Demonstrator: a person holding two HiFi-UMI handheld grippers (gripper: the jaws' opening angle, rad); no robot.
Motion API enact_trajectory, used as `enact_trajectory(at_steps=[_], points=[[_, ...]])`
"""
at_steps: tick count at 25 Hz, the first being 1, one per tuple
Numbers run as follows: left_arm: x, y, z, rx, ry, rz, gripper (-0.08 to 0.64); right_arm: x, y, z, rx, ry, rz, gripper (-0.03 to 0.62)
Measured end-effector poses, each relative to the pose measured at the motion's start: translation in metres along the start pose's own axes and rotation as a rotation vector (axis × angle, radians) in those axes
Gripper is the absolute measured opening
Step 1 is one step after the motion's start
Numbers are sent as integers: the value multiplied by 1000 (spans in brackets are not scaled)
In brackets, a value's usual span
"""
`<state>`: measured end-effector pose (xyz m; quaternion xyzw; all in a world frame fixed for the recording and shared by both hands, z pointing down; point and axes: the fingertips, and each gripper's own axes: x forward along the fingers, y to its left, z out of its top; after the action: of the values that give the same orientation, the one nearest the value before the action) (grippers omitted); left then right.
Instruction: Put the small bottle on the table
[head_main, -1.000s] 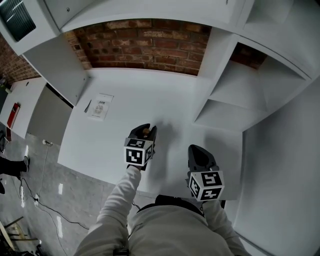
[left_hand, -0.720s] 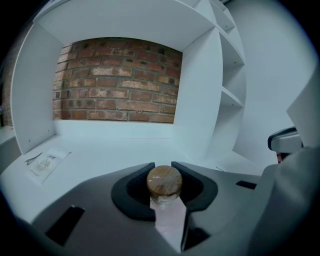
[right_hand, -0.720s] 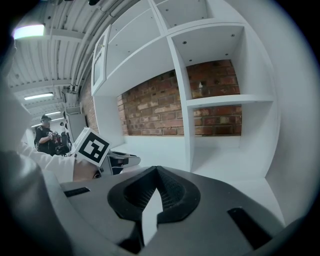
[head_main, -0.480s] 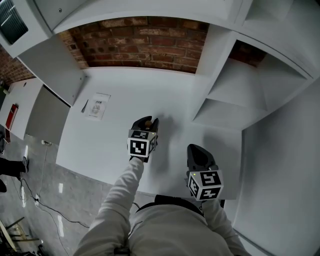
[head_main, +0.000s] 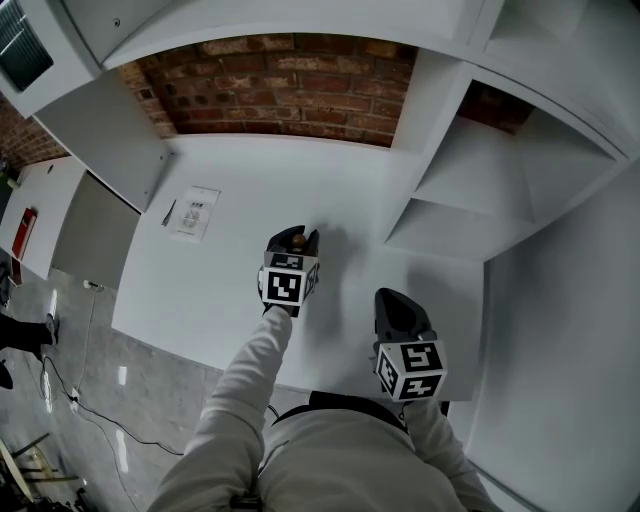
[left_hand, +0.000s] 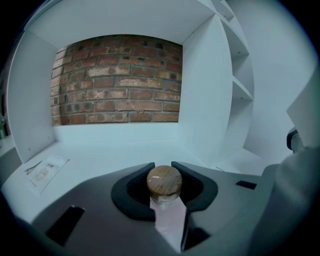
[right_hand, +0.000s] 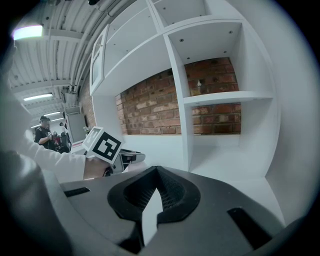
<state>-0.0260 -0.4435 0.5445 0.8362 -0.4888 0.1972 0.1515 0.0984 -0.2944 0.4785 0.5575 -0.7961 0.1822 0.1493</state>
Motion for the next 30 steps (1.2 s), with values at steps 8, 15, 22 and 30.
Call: enact_trajectory(at_steps=[8, 15, 22, 30], points=[[15, 1, -1, 33, 14, 9, 115, 1, -4, -3, 12, 7, 0, 28], [19, 0, 1, 58, 20, 19, 124, 2, -10, -3, 17, 7, -7, 28], [26, -1, -7, 50, 12, 22, 132, 3, -10, -5, 12, 14, 4, 28], [6, 1, 16, 79, -46, 30, 152, 3, -8, -3, 6, 11, 8, 28]])
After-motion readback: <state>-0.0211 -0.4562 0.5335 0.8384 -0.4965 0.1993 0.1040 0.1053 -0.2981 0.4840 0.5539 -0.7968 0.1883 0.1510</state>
